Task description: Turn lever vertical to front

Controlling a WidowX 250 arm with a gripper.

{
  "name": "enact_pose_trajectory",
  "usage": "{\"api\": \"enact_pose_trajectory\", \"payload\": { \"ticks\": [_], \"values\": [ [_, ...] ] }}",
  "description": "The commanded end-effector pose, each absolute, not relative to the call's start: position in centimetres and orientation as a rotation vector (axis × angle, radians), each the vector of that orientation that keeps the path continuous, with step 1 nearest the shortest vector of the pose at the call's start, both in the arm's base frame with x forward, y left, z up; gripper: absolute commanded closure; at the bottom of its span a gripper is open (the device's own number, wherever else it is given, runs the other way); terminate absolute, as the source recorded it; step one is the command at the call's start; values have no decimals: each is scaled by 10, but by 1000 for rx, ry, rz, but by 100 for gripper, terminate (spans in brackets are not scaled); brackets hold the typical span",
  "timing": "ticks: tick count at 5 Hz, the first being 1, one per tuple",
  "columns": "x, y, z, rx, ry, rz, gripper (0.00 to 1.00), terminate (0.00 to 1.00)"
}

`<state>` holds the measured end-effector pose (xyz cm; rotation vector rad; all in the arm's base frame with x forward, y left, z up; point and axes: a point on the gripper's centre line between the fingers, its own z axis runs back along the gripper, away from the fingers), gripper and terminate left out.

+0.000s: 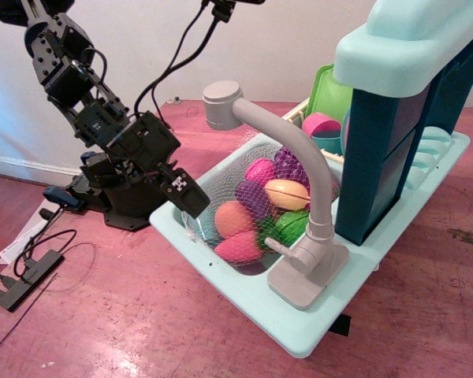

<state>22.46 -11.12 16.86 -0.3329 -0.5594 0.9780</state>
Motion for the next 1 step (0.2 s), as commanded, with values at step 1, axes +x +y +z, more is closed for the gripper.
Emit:
{"api": "enact_pose_trajectory", "payload": {
  "ticks": [1],
  "values": [
    [225,-113,174,-350,-570,960,0,100]
  ]
}}
